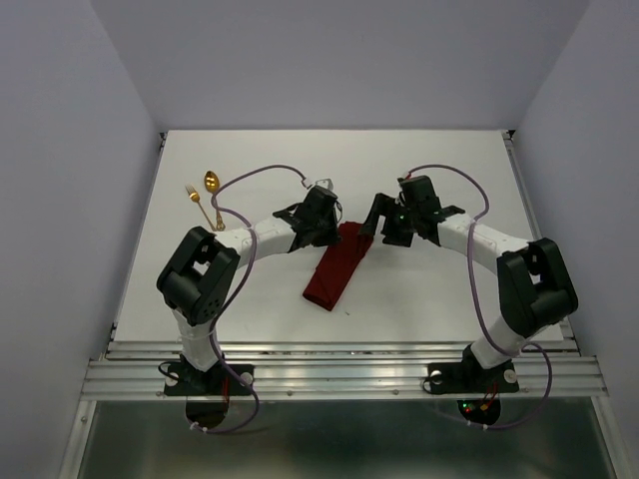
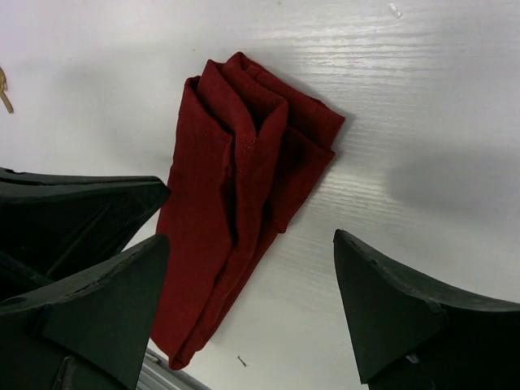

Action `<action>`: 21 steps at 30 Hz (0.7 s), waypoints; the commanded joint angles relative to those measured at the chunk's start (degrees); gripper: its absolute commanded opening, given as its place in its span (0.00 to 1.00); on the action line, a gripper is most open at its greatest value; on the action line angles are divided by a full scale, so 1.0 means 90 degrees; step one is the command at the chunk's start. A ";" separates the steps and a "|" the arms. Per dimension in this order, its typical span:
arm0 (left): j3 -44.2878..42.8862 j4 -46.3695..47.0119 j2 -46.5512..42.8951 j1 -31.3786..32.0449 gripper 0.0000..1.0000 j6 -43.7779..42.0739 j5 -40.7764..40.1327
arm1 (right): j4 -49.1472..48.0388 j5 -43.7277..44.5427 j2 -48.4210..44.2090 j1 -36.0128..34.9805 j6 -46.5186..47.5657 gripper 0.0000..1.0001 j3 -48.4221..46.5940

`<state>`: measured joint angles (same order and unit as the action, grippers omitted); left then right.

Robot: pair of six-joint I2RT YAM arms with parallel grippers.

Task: Fold the napkin into a case and place the utensils inside
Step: Move the smaller rectangle folded napkin to the center of the board.

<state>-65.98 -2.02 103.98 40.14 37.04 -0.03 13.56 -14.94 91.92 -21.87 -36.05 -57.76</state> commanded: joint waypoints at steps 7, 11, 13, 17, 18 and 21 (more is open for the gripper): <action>-0.0130 -0.0058 -0.0499 0.0032 0.00 -0.0082 0.0179 | -0.0726 -0.0625 0.0831 -0.0041 0.0373 0.89 -0.0204; -0.0072 -0.0068 -0.0460 0.0032 0.00 -0.0033 0.0277 | -0.1124 -0.0635 0.1066 -0.0041 0.0139 0.78 -0.0038; -0.0023 -0.0059 -0.0450 0.0032 0.00 -0.0004 0.0297 | -0.1253 -0.0586 0.1115 -0.0041 -0.0017 0.67 0.0079; 0.0016 -0.0058 -0.0480 0.0032 0.00 0.0016 0.0316 | -0.1429 -0.0401 0.1154 -0.0041 -0.0203 0.55 0.0235; 0.0016 -0.0049 -0.0489 0.0032 0.00 0.0016 0.0335 | -0.1477 -0.0333 0.1144 -0.0041 -0.0222 0.52 0.0274; 0.0016 -0.0029 -0.0460 0.0022 0.00 0.0025 0.0394 | -0.1721 -0.0196 0.1144 -0.0041 -0.0281 0.46 0.0343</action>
<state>-65.98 -2.59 102.13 40.14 37.17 2.76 3.22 -19.07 102.02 -21.87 -37.32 -55.29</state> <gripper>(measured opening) 0.025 0.482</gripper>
